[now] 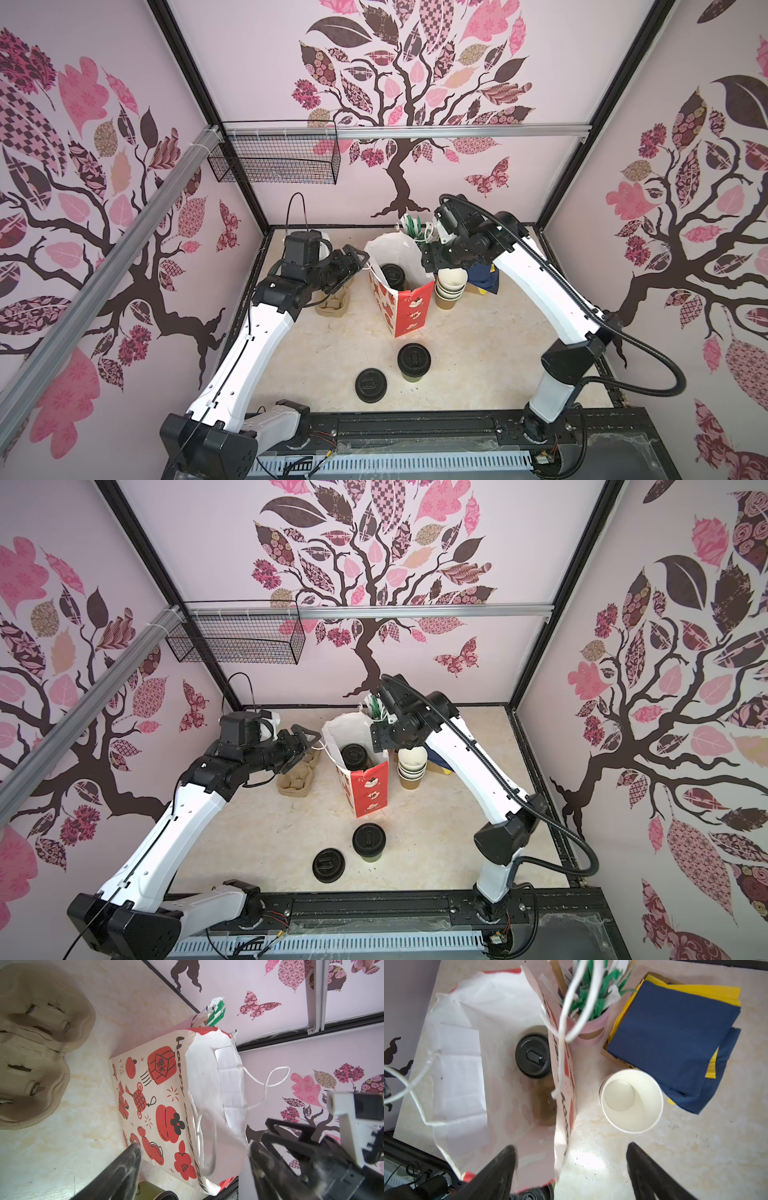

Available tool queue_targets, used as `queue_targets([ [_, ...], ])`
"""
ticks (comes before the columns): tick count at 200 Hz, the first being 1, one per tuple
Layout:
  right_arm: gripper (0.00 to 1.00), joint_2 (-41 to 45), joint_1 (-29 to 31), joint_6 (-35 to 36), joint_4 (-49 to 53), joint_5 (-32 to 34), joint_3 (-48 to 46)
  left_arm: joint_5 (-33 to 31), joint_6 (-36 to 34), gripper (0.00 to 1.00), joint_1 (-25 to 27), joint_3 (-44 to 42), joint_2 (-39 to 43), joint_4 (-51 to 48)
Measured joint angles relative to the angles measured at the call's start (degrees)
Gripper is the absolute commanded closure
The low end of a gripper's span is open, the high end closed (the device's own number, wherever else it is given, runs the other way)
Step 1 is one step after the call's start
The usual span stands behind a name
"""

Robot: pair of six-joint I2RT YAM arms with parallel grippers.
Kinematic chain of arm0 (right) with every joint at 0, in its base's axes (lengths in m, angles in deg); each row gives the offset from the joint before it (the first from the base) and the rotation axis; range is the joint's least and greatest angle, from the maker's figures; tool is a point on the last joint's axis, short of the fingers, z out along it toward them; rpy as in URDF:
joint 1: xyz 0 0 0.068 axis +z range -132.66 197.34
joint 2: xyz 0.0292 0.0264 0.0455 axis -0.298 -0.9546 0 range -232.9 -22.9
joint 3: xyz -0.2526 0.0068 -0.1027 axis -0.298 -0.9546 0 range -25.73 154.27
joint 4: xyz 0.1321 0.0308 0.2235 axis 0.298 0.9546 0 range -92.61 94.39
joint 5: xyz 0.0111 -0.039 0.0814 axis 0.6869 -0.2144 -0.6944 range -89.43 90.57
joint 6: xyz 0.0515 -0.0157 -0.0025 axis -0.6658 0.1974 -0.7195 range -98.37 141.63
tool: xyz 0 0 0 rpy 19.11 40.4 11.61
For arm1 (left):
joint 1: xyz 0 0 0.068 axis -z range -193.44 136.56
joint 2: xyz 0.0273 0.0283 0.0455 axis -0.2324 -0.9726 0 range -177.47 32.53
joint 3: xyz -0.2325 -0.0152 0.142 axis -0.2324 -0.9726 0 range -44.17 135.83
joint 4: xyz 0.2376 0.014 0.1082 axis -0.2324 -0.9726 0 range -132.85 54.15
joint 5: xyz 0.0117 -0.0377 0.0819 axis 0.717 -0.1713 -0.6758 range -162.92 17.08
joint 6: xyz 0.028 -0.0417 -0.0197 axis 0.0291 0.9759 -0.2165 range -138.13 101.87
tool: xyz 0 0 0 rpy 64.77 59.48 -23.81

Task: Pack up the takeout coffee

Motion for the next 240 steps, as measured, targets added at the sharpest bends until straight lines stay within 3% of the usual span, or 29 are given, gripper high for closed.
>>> queue_targets([
  [60,0.09,17.1,13.9,-7.0,-2.9,0.4,-21.4,-3.8,2.4,0.16,0.0,-2.8,4.9,0.9],
  [112,0.04,18.5,24.9,-12.8,-8.8,-1.6,-37.1,-8.4,4.8,0.16,-0.2,-5.7,9.4,0.4],
  [163,0.02,14.5,25.5,-12.7,-12.8,-2.9,-41.4,-11.3,6.4,0.16,-0.3,-8.0,13.7,-1.1],
  [240,0.13,6.1,26.6,-11.2,-13.3,-1.2,-39.4,-12.7,7.2,0.16,-0.3,-8.8,15.1,-2.2],
])
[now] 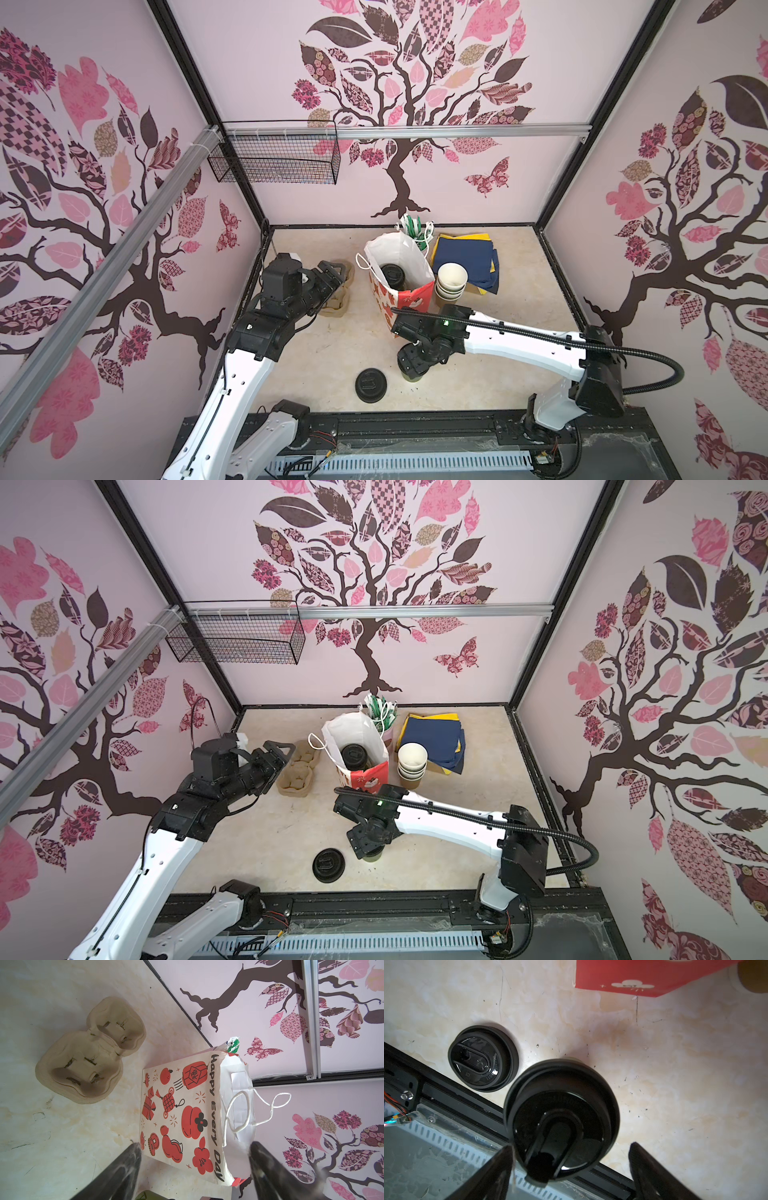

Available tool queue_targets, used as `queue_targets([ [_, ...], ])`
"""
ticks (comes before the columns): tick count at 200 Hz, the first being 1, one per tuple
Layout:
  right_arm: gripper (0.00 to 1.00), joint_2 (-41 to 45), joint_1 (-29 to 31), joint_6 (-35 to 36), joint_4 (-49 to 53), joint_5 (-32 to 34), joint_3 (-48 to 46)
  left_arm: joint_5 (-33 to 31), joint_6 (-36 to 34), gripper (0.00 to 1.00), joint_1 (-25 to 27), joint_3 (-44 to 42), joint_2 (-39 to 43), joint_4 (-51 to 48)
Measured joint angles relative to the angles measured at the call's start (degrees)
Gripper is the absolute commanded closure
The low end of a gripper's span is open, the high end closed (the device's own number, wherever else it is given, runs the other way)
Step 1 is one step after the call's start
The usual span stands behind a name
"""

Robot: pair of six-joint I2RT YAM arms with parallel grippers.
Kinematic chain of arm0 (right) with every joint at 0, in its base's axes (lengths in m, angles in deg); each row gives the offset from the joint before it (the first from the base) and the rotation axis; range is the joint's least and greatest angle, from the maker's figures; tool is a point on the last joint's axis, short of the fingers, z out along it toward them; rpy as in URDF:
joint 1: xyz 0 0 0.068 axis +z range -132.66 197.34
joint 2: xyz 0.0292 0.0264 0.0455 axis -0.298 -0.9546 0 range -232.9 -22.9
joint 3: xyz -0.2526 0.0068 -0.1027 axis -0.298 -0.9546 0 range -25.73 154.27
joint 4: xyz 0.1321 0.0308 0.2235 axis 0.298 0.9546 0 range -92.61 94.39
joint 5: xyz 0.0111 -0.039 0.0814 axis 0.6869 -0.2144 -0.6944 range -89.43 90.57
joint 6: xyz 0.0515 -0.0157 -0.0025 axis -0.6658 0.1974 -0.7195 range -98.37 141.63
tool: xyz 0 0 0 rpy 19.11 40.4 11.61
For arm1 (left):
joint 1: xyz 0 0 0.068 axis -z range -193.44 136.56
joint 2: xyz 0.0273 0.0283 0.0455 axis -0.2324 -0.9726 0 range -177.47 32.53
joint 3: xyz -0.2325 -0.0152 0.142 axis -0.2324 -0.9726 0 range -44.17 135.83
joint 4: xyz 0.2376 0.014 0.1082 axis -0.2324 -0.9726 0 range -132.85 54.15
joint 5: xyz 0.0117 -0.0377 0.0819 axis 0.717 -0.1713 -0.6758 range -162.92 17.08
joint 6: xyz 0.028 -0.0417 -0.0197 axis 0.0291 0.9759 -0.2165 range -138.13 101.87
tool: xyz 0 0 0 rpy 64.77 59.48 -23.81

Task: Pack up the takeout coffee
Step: 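Grasp the lidded green cup on the table with the right gripper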

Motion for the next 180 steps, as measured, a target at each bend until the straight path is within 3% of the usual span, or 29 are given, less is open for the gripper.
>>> queue_targets([
  [180,0.2,-4.2,0.2,0.0,0.2,1.0,3.0,-0.4,0.4,0.16,0.0,0.0,0.6,-0.4],
])
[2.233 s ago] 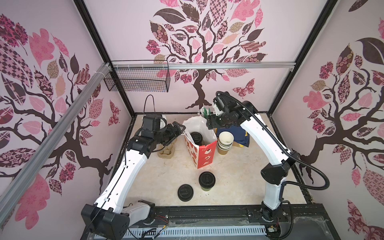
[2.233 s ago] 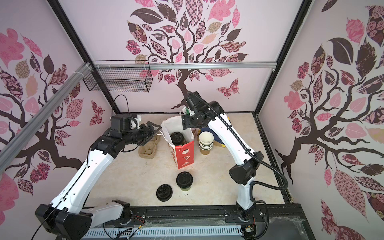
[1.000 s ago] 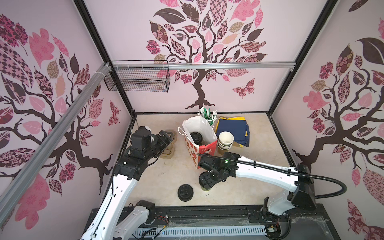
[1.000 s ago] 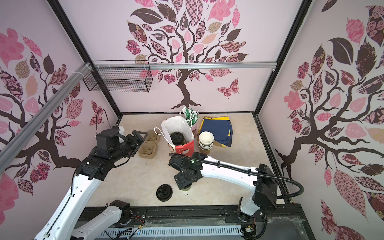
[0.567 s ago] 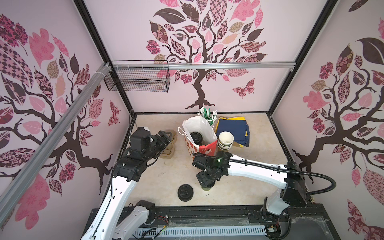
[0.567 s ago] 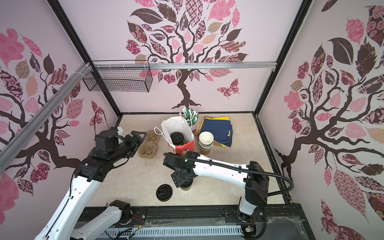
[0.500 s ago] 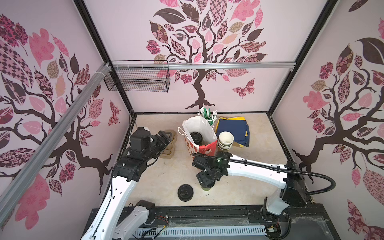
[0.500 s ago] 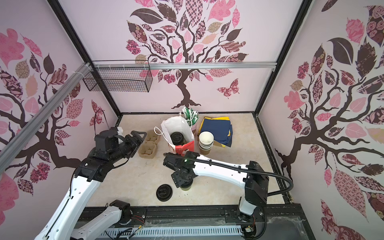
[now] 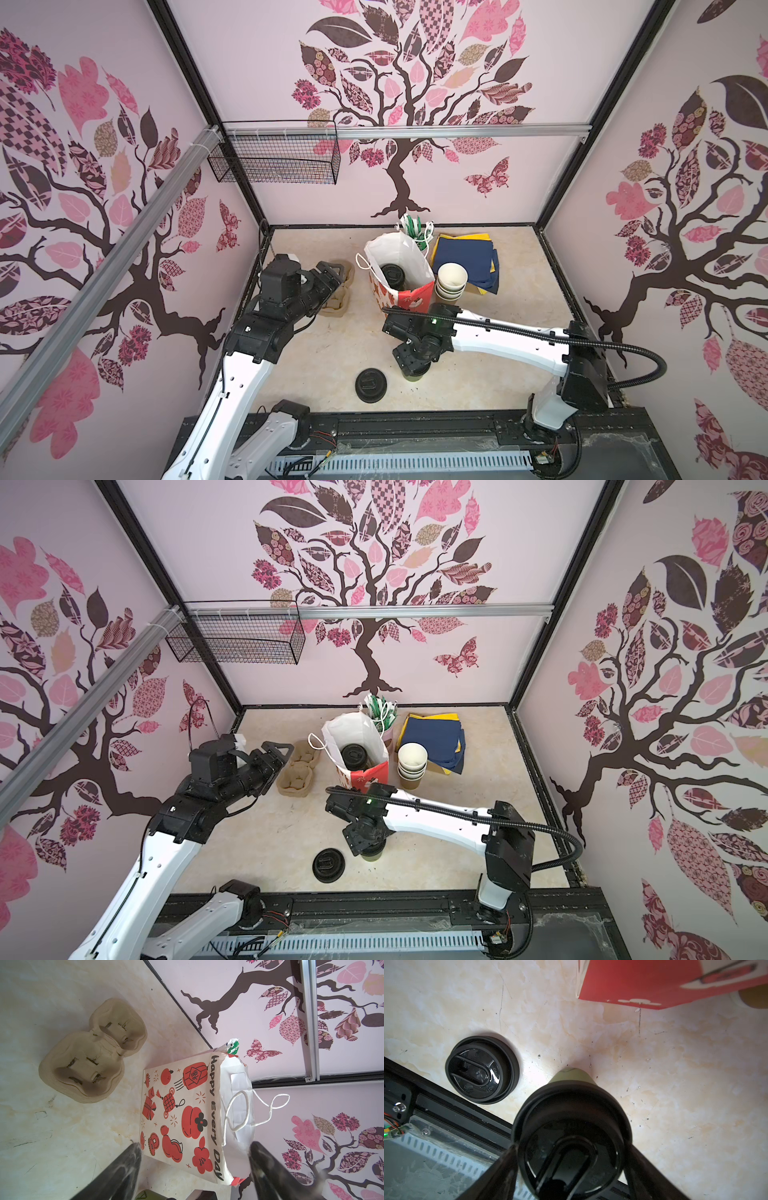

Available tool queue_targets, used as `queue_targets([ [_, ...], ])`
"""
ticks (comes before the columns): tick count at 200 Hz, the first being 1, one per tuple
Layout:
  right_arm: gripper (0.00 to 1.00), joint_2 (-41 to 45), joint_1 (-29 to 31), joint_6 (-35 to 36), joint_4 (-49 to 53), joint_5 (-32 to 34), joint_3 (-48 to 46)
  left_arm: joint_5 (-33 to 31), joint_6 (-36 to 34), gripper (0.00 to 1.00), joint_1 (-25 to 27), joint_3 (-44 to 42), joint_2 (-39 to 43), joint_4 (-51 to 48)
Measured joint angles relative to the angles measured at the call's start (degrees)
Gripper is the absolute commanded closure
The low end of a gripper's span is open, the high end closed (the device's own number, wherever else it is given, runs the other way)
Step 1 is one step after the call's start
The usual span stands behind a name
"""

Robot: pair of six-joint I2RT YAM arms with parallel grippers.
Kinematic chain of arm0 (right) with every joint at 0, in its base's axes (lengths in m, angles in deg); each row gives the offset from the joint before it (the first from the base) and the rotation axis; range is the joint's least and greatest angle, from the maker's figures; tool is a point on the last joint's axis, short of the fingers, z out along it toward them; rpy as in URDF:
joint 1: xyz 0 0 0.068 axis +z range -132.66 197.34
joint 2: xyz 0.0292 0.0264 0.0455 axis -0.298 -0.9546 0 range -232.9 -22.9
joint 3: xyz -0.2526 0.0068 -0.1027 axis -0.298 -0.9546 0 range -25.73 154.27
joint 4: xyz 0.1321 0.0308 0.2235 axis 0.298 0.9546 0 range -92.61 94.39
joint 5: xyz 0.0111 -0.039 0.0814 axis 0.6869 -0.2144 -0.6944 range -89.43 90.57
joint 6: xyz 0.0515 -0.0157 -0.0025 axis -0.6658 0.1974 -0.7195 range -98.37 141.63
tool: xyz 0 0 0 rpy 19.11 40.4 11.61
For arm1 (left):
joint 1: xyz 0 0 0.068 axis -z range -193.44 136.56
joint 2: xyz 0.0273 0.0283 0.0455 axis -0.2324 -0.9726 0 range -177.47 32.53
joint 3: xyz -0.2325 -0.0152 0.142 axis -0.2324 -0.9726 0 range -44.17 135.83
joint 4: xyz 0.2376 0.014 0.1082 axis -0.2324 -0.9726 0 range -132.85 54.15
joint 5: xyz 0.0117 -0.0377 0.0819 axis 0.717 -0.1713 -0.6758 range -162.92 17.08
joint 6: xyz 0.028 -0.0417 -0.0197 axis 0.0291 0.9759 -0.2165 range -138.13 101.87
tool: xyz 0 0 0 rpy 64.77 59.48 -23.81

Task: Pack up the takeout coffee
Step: 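Grasp the lidded green cup on the table with the right gripper, then lift the green cup and carry it over the bag with the right gripper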

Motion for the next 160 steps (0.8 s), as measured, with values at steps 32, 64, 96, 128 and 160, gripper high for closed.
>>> queue_targets([
  [32,0.22,-0.4,0.0,0.0,0.0,0.0,0.0,0.0,0.1,0.16,0.0,0.0,0.0,0.0],
  [64,0.26,-0.4,0.0,0.0,0.0,0.0,0.0,0.0,0.2,0.16,0.0,-0.1,0.0,0.0],
  [96,0.28,-0.4,0.0,0.0,0.0,0.0,0.0,0.0,0.2,0.16,0.0,-0.2,0.0,0.0],
  [128,0.28,-0.2,0.0,-0.2,1.9,0.3,0.4,0.5,-0.1,0.16,-0.1,-0.2,0.0,0.1],
  [160,0.28,1.3,0.0,-0.5,6.1,1.1,2.9,4.1,-2.8,0.14,-0.1,-0.2,-1.3,1.3],
])
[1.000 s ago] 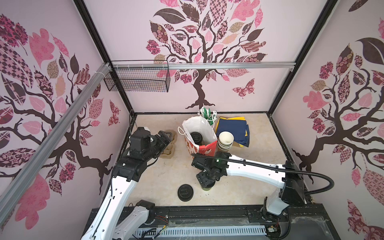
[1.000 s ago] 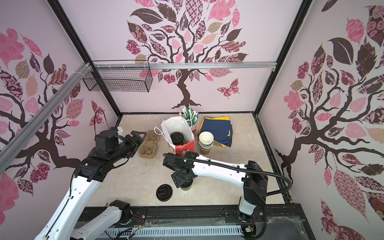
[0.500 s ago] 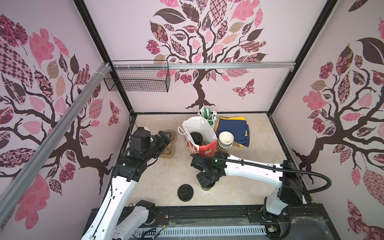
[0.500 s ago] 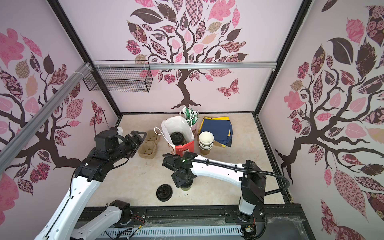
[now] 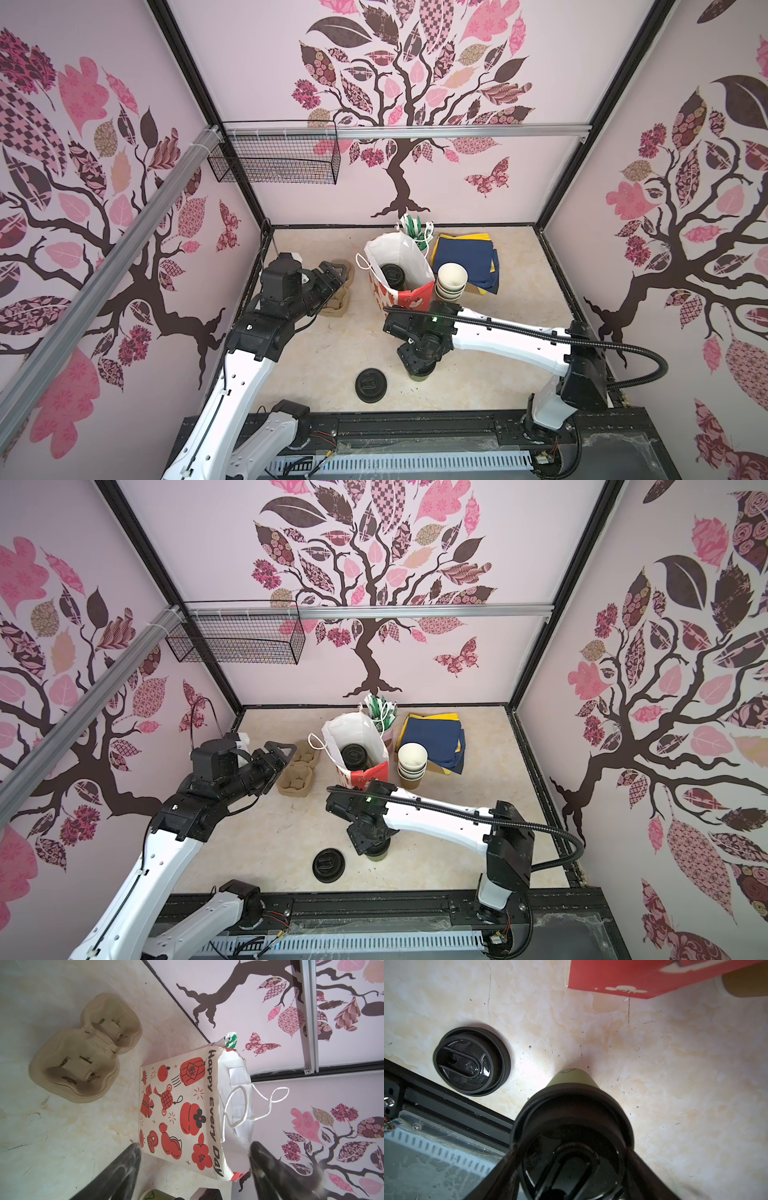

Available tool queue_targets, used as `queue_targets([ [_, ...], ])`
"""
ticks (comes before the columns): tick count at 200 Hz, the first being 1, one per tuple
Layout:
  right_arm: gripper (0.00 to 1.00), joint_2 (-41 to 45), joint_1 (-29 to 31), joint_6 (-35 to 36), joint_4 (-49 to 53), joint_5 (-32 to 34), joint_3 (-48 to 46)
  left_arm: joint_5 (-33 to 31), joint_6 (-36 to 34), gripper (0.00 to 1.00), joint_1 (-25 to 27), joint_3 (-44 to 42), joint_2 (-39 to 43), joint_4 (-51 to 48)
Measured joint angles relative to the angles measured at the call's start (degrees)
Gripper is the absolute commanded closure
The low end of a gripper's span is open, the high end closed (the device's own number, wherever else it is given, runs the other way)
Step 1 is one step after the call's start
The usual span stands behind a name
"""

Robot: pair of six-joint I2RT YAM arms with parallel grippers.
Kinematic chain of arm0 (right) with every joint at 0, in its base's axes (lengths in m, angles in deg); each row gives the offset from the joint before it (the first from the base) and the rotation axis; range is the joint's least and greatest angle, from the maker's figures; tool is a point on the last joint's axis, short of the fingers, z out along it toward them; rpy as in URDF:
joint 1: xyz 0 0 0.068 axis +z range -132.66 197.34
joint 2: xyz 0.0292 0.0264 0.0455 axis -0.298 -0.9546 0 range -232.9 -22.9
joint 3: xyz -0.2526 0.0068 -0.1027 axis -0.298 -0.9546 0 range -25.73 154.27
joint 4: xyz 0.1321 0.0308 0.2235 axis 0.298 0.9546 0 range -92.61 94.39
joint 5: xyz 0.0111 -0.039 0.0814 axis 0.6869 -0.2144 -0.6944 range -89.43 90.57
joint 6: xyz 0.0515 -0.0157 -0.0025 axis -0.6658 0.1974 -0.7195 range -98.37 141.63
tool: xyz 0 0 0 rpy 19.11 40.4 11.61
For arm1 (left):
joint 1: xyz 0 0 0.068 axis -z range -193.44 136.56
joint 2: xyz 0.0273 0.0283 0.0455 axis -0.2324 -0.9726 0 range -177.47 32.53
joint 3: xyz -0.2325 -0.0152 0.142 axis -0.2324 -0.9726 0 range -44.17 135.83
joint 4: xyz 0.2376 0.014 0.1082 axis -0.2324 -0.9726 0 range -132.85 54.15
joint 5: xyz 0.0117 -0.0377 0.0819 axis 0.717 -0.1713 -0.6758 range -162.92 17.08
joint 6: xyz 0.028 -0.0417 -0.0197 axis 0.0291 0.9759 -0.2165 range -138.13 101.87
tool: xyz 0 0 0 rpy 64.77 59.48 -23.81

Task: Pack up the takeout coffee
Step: 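Lift the green cup and carry it over the bag with the right gripper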

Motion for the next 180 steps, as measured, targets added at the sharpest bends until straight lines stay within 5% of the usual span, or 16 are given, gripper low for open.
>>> queue_targets([
  [90,0.28,9.8,-6.1,1.2,12.0,3.7,5.8,14.6,-5.9,0.16,0.3,2.0,-8.2,3.2],
  [180,0.28,12.1,-9.2,4.8,18.3,6.3,16.9,11.2,-4.3,0.34,3.6,3.6,-13.4,5.3],
])
